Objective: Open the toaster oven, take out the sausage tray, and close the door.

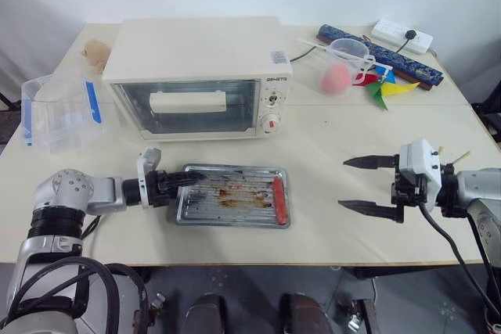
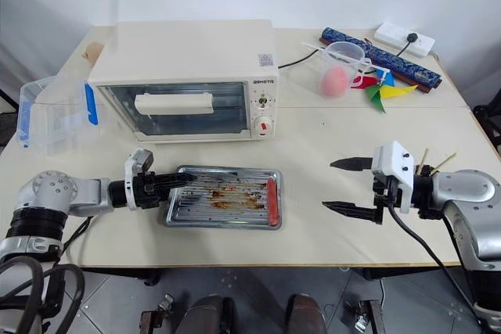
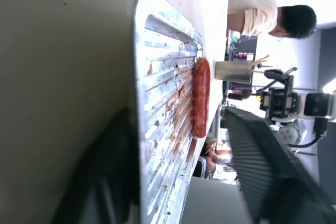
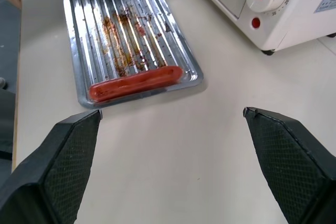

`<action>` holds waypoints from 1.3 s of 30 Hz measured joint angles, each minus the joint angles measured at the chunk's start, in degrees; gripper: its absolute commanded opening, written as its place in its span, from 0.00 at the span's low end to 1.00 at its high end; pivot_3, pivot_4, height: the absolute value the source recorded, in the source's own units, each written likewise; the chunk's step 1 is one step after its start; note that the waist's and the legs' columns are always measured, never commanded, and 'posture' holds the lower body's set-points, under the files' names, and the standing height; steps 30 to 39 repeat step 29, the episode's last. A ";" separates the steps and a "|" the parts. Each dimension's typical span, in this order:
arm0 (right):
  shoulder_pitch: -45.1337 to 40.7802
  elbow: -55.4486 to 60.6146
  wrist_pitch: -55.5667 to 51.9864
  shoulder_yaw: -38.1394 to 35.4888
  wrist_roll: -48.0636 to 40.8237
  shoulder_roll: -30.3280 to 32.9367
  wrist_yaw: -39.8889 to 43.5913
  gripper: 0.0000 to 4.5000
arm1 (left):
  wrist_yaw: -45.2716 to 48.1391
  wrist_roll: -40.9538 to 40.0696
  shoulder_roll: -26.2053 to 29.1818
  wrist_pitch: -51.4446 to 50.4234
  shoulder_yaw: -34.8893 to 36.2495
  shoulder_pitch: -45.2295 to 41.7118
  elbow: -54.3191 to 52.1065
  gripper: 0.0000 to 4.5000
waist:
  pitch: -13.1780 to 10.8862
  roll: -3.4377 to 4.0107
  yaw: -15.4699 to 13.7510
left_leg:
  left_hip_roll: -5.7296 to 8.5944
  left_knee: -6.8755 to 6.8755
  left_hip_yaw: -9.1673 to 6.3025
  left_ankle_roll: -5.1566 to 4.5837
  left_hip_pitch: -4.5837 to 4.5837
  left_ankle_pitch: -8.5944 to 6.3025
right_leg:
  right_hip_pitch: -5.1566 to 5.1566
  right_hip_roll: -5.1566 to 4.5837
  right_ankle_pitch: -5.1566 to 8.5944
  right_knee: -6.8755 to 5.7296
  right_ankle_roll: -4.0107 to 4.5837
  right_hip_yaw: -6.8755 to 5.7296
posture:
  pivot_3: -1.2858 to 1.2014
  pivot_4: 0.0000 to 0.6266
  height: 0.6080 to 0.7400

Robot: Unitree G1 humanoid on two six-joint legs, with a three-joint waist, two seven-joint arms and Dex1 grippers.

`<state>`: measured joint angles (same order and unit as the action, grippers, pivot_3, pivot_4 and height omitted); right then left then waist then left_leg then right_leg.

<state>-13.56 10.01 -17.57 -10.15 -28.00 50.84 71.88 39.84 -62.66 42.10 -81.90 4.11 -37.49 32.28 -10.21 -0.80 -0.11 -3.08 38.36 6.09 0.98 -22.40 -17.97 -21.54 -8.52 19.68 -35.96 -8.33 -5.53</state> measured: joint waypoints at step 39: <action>3.24 -7.94 11.25 5.28 10.17 -0.81 -0.98 1.00 | 36.83 27.39 7.90 68.58 15.11 27.23 -13.47 0.99 | -0.02 -0.02 0.13 | -0.15 -0.14 0.35 -0.02 0.06 -0.02 | -0.17 -0.02 0.00 -0.01 0.00 0.02 | 0.52 0.24 1.00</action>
